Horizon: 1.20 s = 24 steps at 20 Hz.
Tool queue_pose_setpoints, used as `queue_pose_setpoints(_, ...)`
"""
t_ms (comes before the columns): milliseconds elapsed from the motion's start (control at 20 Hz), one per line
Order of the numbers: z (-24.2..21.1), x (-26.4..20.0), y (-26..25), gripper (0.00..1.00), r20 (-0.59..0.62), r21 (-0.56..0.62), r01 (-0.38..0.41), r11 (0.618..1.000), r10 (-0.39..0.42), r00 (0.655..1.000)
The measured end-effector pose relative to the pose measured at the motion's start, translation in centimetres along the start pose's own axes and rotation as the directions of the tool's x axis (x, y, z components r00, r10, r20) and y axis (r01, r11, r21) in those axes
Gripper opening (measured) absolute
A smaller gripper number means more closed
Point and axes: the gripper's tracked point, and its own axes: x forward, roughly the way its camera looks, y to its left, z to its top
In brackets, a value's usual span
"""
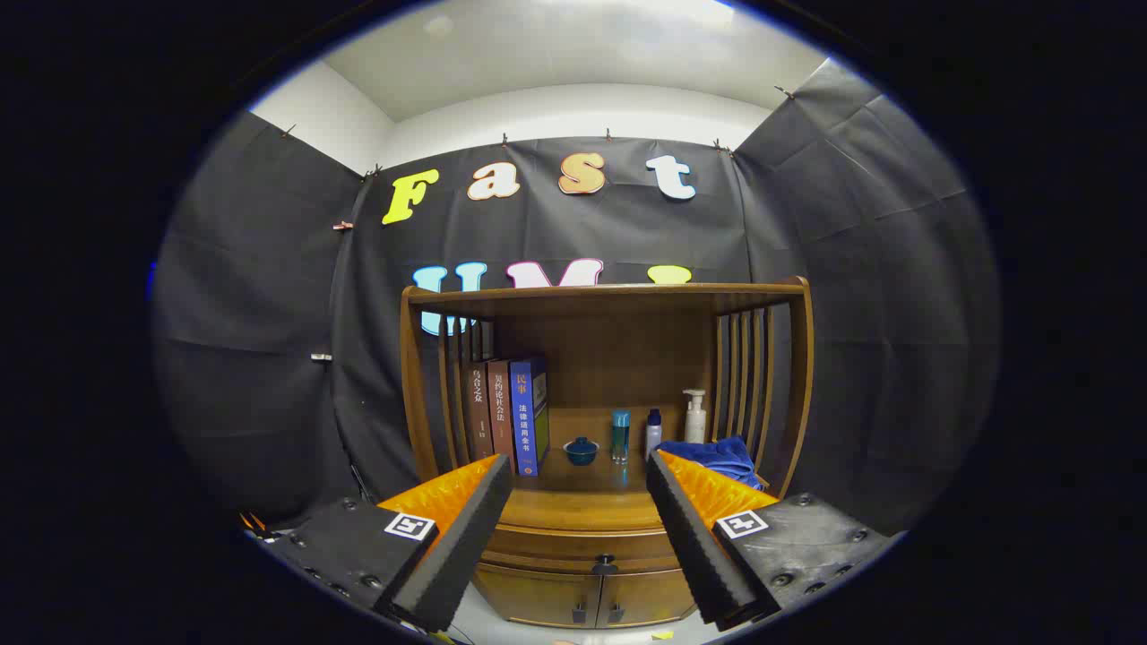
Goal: Pull open the drawer, take out the items inside it, and place them on the countertop above the cabinet.
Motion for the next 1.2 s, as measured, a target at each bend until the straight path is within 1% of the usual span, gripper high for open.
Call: queue_pose_setpoints(1200, -0.44, 0.57, -0.23, 0.98, -0.009, 0.005, 0.007, 1.0, -0.007, 1.0)
